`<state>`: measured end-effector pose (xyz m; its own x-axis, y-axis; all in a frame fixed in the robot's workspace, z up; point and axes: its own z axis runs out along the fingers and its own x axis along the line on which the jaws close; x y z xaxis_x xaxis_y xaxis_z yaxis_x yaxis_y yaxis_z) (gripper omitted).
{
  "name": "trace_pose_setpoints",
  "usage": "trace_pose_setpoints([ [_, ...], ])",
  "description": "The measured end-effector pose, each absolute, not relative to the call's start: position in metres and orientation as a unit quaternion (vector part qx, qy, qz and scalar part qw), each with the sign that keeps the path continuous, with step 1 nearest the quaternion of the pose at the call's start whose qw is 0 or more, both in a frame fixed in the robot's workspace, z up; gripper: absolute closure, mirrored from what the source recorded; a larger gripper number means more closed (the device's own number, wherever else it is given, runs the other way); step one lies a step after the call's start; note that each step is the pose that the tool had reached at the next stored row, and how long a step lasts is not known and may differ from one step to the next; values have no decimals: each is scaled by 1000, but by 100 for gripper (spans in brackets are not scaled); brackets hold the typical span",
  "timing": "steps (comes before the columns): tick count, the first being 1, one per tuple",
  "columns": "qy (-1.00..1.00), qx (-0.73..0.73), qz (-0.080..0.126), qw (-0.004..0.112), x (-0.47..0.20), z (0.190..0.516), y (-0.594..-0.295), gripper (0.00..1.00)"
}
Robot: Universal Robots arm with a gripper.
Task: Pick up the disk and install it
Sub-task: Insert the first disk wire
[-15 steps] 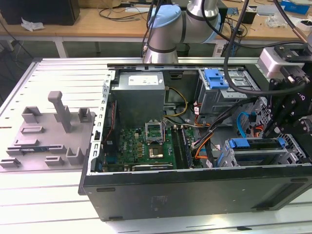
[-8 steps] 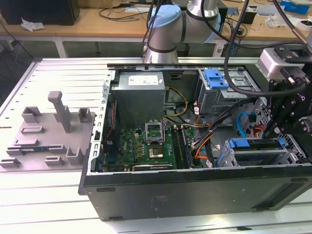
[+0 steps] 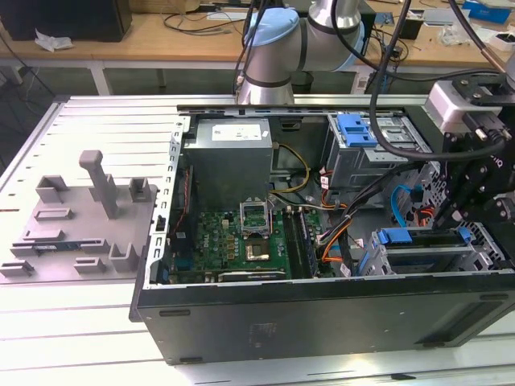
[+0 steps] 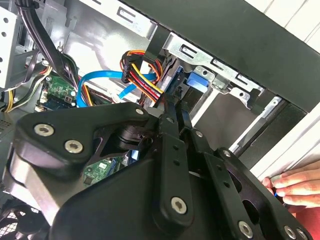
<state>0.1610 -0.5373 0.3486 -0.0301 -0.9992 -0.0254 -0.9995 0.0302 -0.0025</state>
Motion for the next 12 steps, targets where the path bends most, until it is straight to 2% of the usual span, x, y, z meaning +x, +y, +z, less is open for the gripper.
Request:
trace_pose_setpoints([
  [12, 717, -697, 8, 10, 162, 346, -537, 84],
])
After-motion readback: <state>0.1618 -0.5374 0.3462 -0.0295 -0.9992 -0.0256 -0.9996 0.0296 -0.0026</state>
